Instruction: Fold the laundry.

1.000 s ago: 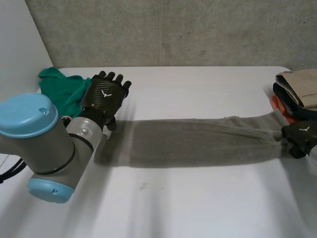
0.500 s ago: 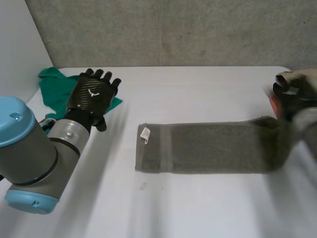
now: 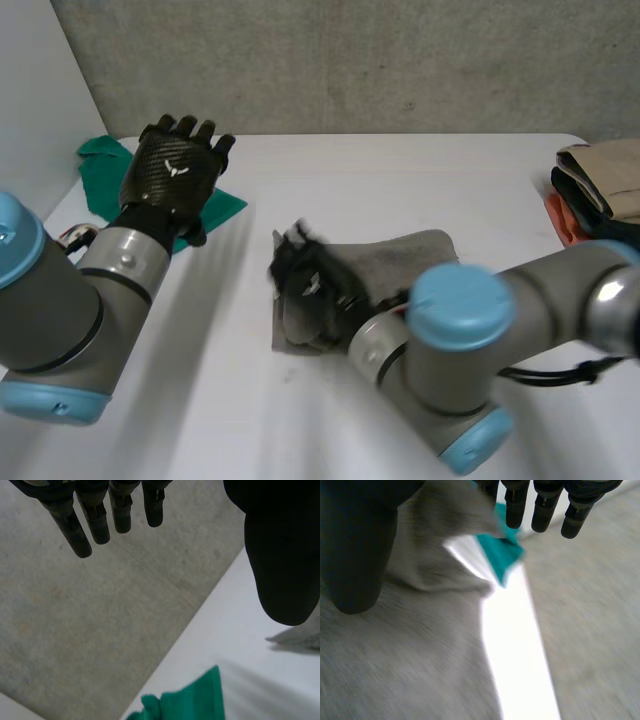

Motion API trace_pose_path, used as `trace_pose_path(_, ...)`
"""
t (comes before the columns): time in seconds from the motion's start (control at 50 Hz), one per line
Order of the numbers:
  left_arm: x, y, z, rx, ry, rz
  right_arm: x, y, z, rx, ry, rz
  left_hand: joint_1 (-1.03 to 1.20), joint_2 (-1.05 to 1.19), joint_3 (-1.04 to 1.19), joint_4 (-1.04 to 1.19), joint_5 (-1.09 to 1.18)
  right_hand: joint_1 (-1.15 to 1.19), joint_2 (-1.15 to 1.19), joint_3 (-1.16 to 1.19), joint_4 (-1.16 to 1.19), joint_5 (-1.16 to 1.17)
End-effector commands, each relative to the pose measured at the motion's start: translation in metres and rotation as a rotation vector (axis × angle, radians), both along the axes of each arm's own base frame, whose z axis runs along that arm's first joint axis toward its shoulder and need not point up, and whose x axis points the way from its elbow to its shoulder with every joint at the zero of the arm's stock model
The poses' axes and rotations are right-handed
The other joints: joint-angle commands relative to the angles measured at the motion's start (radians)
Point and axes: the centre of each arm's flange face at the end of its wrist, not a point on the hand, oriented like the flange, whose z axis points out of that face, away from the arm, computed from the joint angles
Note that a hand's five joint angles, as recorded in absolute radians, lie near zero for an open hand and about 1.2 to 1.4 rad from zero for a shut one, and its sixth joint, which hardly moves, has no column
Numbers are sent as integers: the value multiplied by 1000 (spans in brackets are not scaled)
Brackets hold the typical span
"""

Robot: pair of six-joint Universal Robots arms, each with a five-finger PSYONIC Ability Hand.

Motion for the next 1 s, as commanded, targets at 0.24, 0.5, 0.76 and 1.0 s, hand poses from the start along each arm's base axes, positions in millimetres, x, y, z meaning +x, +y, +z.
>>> trace_pose_path(0.24, -104, 41, -24, 102, 149, -296, -108, -46, 30, 436, -324, -449, -14, -34, -38, -29, -49, -49, -36, -34, -35, -50)
trace_pose_path(0.5, -110, 27, -109, 332, -12, -94, -117, -47, -20, 469, -158, -483, 2, -19, -22, -14, -34, 331, 344, 346, 345, 330)
trace_pose_path(0.76, -45, 15, -97, 356, -41, 188, -143, -62, -30, 360, -62, -602, -7, -27, -31, -22, -43, 1173, 1186, 1188, 1187, 1172)
trace_pose_path(1.0, -26, 45, -49, 307, 19, 103, -147, -57, -11, 214, 17, -583, -14, -34, -38, -29, -49, 1173, 1186, 1188, 1187, 1172)
